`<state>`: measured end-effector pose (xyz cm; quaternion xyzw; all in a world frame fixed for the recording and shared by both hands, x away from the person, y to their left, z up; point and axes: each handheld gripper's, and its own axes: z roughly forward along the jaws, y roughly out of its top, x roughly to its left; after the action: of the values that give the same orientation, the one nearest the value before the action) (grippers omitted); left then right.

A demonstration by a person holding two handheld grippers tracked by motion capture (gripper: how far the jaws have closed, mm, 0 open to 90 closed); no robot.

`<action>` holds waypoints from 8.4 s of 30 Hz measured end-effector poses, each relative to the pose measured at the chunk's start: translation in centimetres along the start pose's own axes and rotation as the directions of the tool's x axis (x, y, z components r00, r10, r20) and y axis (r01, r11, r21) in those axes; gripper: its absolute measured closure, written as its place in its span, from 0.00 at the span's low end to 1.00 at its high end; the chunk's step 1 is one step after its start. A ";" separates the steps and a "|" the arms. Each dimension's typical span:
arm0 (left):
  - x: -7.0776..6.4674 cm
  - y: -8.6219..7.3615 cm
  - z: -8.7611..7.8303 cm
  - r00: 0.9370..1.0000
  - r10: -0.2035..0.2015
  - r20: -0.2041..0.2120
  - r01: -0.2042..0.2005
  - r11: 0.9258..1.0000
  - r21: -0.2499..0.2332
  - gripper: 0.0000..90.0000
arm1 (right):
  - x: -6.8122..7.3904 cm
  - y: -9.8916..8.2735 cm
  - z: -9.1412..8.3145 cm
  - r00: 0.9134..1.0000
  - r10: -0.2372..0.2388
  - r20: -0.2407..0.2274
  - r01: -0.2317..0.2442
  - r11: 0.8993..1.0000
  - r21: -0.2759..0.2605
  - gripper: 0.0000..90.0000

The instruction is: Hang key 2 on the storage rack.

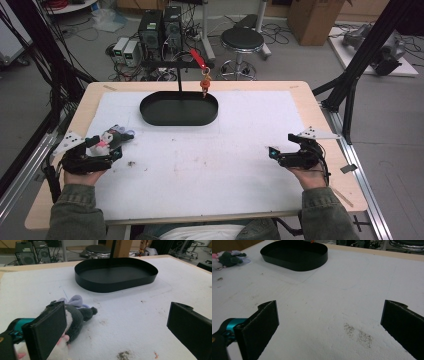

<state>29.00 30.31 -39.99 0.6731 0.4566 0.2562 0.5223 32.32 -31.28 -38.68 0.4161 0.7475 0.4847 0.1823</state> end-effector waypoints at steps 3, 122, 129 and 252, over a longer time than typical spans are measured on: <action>0.0 0.0 0.0 1.000 0.001 -0.001 -0.001 1.000 0.003 0.03 | 0.0 -0.1 0.1 1.000 -0.004 -0.006 0.004 1.000 -0.008 0.01; 2.3 18.2 10.1 0.988 0.151 0.019 -0.148 0.928 0.341 0.55 | -0.8 -2.0 0.8 1.000 0.006 -0.003 -0.006 0.999 0.033 0.01; 2.0 20.2 10.7 0.986 0.169 0.014 -0.164 0.929 0.333 0.55 | -0.9 -2.1 0.7 1.000 0.012 -0.002 -0.012 0.999 0.034 0.01; 1.4 5.9 6.4 0.998 -0.004 0.059 -0.010 0.972 0.235 0.06 | -0.9 -2.3 0.4 0.999 0.034 -0.008 -0.034 0.999 0.016 0.01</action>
<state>36.90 28.36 -36.73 0.7381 0.4674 0.1810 0.4516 32.08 -32.16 -40.97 0.4281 0.7450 0.4835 0.1673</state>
